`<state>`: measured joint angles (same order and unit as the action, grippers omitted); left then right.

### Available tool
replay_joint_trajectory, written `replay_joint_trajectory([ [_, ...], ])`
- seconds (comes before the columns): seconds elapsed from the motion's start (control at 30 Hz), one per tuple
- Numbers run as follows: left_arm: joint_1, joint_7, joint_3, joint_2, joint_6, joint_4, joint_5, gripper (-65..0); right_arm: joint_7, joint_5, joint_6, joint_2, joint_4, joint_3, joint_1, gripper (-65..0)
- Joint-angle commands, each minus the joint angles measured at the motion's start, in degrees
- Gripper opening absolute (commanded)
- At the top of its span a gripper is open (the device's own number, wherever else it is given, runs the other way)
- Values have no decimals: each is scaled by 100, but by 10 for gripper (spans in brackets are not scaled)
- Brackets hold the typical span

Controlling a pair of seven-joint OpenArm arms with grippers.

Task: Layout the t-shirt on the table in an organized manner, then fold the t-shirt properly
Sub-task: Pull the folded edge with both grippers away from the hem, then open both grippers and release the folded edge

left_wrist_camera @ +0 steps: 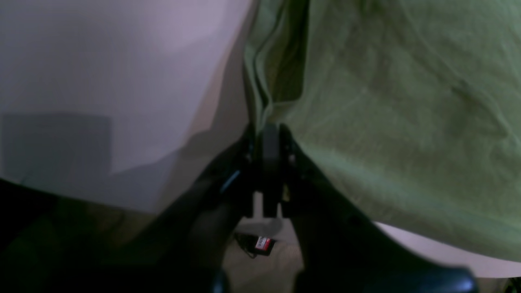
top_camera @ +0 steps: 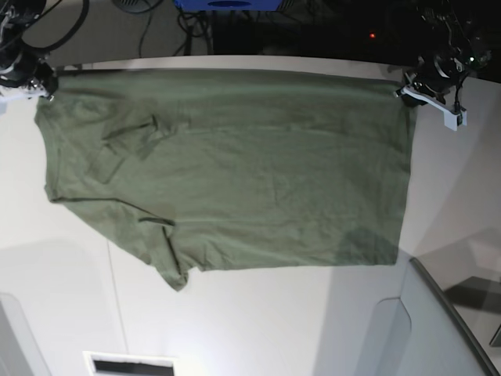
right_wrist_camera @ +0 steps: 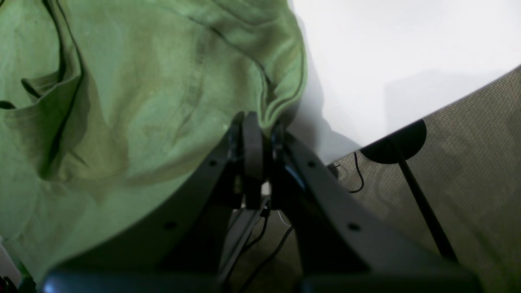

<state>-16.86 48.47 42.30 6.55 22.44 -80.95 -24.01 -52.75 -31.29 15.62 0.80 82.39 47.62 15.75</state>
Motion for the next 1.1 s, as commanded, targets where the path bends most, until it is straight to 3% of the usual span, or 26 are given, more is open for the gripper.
replay_joint_trajectory([
  [0.0,3,-95,29,88,-6,-94,-39,-650,66,-49,34,83,99,25,-6,-642],
  [0.4,20,-86,29,88,-24,-86,-39,-650,58,-49,25,83,99,43,-14,-632],
  [0.53,12,-69,29,88,-33,-94,-39,-650,58,-58,25,83,99,69,-14,-545],
  [0.73,20,-60,29,123,-33,-94,-30,-375,58,-58,25,83,99,69,-14,-350],
  [0.83,-6,-60,38,132,-33,-94,-30,-237,66,-58,25,83,99,78,-23,-303],
  [0.93,-6,-60,47,141,-41,-94,-30,-178,66,-58,25,83,179,78,-32,-300],
  [1.07,-24,-60,90,220,-41,-68,-30,-176,66,-58,8,83,513,87,-14,-299],
])
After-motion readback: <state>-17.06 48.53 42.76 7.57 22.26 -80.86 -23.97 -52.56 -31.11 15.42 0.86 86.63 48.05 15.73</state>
